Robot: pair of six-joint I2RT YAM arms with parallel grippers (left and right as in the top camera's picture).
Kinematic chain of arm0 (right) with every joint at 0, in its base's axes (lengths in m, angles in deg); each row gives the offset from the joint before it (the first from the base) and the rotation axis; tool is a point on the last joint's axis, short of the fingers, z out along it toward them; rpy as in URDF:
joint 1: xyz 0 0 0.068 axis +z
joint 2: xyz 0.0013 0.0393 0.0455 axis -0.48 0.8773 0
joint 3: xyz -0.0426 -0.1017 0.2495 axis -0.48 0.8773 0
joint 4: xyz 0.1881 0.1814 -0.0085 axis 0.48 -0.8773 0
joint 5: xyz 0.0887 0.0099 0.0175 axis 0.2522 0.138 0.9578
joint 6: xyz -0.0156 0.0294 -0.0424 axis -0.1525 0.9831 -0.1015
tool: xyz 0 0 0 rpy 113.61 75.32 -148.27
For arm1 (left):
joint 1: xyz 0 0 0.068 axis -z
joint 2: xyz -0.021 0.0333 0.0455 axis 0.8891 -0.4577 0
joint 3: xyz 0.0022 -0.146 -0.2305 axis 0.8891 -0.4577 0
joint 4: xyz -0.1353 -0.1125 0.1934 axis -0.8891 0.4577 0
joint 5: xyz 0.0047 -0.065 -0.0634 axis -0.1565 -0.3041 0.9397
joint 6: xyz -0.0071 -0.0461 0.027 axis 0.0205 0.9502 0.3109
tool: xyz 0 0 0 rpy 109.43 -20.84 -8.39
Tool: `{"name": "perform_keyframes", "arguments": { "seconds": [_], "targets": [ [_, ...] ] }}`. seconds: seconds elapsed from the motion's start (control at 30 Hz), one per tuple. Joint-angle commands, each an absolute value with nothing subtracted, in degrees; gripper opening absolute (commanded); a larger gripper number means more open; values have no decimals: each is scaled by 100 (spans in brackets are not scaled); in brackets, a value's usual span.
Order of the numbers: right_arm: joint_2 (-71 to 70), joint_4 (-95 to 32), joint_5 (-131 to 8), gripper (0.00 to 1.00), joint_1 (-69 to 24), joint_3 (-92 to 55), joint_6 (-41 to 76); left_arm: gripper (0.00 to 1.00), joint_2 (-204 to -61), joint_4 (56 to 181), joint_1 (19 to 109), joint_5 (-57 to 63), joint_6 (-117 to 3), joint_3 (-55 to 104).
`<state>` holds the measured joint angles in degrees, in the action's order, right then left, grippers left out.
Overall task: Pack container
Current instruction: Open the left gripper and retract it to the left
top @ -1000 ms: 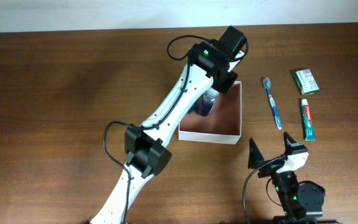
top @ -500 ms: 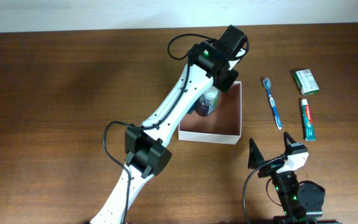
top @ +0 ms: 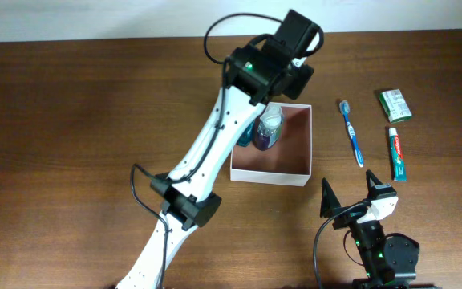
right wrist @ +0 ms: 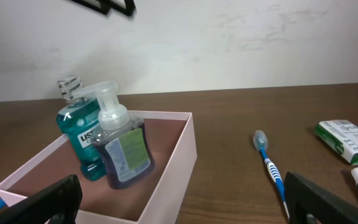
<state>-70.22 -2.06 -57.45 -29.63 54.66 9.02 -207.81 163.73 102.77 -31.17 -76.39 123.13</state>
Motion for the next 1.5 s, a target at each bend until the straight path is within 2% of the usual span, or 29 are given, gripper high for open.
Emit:
{"name": "perform_keyframes", "arguments": {
  "seconds": [0.0, 0.13, 0.33, 0.37, 0.4, 0.53, 0.87, 1.47],
  "targets": [
    [-7074, -243, -5756, 98, -2907, 5494, 860, 64, -20403, 16493, 10220, -3239, -7641, 12449],
    [-7074, -243, -5756, 98, -2907, 5494, 860, 68, -19955, 16646, 10157, -3528, -7619, 12449],
    [-7074, -243, -5756, 98, -2907, 5494, 860, 87, -19321, 17251, 9858, -4127, -7403, 12449],
    [-7074, -243, -5756, 98, -2907, 5494, 860, 87, -19229, 17446, 9766, -4205, -7285, 12449],
    [-7074, -243, -5756, 98, -2907, 5494, 860, 93, -19137, 17691, 9639, -4269, -7178, 12449],
    [-7074, -243, -5756, 98, -2907, 5494, 860, 99, -19006, 18051, 9204, -4197, -7001, 12436],
    [-7074, -243, -5756, 98, -2907, 5494, 860, 99, -18947, 18051, 7991, -2809, -6684, 12285],
    [-7074, -243, -5756, 98, -2907, 5494, 860, 99, -18947, 18051, 6688, -2892, -6684, 10204]
  ]
}}
